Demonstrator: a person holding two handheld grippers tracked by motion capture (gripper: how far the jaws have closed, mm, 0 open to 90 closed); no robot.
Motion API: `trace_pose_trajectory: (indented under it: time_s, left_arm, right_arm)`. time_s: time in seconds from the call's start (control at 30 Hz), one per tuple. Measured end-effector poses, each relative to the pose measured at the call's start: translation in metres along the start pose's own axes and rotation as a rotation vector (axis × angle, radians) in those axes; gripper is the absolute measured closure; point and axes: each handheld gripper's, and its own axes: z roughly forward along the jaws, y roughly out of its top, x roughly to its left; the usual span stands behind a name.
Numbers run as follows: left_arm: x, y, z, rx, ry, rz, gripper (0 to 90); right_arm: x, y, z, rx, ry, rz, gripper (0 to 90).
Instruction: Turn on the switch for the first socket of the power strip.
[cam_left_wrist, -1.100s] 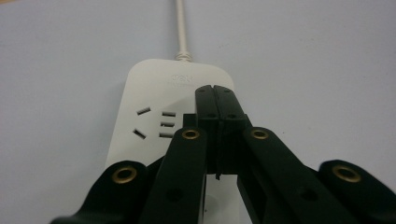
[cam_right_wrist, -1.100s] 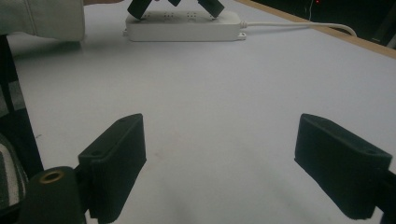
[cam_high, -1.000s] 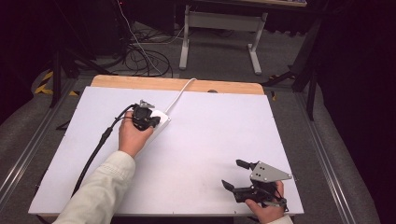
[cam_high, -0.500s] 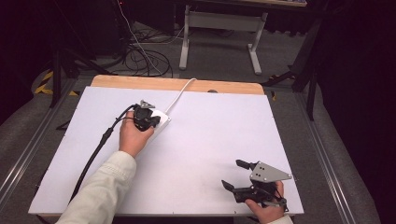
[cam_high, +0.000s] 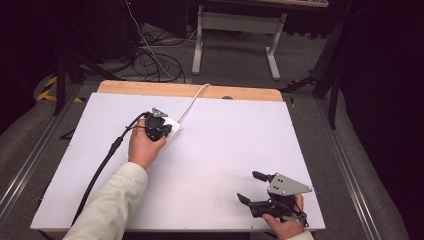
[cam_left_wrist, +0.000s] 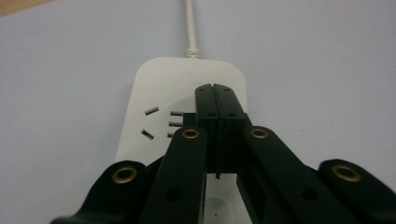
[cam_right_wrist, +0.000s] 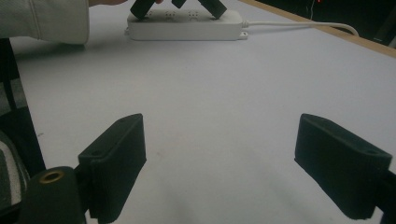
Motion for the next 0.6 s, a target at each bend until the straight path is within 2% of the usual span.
trace_pose_trajectory:
  time_s: [0.1,0.23,0.4,0.53,0.6]
  left_arm:
    - [0.0021,-0.0001,-0.0001,0.000,-0.009,-0.008,90.0]
    - [-0.0005,-0.0001,0.0002,-0.001,0.004,0.010,90.0]
    - [-0.0016,-0.0002,0.0001,0.002,0.007,0.014,90.0]
    - [-0.0050,-0.0002,0.0007,0.001,0.028,0.039,90.0]
    - [-0.0052,0.0002,0.0012,0.004,0.023,0.042,90.0]
  right_arm:
    - [0.0000,0.0000,-0.0004,0.000,-0.002,0.001,17.4]
    - [-0.0001,-0.0001,0.0002,0.005,-0.001,0.001,17.4]
    - [0.0000,0.0000,0.0005,0.005,0.001,-0.001,17.4]
    - [0.0003,0.0001,0.0008,0.007,0.003,-0.003,17.4]
    - [0.0001,-0.0002,0.0009,0.007,0.004,-0.001,17.4]
